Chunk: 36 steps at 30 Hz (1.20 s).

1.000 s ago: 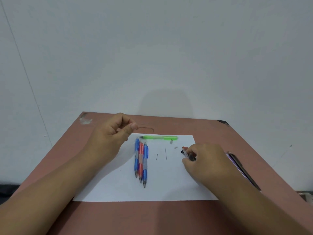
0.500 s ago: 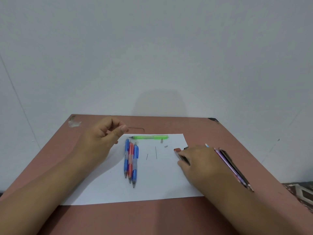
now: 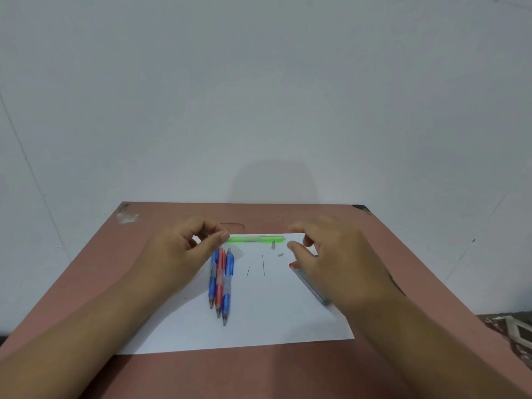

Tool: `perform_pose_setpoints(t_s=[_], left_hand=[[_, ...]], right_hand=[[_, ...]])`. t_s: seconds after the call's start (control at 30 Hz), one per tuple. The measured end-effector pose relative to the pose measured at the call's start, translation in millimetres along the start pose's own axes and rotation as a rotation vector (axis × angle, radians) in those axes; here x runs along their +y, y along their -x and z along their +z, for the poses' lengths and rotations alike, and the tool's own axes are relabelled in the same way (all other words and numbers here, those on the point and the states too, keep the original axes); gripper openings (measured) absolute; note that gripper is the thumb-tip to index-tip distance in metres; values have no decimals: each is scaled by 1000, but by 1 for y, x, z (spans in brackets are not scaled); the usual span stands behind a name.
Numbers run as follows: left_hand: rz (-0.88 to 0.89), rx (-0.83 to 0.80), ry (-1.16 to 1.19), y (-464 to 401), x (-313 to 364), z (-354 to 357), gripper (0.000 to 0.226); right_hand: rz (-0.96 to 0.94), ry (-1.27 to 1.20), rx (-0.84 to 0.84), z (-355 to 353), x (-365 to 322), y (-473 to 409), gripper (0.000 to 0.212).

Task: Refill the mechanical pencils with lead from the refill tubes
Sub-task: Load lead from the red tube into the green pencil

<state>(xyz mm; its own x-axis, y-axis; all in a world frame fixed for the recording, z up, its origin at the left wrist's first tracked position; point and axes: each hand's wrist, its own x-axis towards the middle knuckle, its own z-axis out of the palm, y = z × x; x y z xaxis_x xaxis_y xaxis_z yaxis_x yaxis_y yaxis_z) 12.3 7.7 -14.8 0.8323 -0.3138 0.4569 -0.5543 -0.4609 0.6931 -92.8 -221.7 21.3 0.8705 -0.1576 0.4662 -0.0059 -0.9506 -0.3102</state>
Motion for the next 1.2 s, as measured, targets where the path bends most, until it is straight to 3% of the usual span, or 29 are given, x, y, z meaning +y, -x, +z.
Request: perform_pose_setpoints(t_s=[0.13, 0.2, 0.27, 0.53, 0.73, 0.9, 1.0, 1.07, 1.2], left_hand=[[74, 10, -49, 1, 0, 0, 14], [104, 19, -70, 1, 0, 0, 7], [145, 29, -92, 2, 1, 0, 16], [262, 59, -125, 1, 3, -2, 16], [36, 34, 149, 3, 14, -2, 10], [-75, -163, -74, -29, 5, 13, 10], [45, -254, -356, -47, 12, 26, 7], [147, -304, -518, -60, 14, 36, 18], [139, -373, -648, -75, 12, 51, 23]], right_hand=[[-208, 21, 60, 11, -18, -5, 20], [-226, 37, -4, 16, -23, -10, 25], [-229, 51, -43, 21, -26, -12, 28], [-295, 80, -37, 42, -23, -19, 25], [-284, -38, 134, 40, -10, -28, 8], [-182, -159, 313, 36, 15, -38, 9], [-151, -185, 333, 34, 21, -36, 9], [-118, -210, 325, 34, 23, -33, 10], [-33, -284, 325, 33, 25, -30, 10]])
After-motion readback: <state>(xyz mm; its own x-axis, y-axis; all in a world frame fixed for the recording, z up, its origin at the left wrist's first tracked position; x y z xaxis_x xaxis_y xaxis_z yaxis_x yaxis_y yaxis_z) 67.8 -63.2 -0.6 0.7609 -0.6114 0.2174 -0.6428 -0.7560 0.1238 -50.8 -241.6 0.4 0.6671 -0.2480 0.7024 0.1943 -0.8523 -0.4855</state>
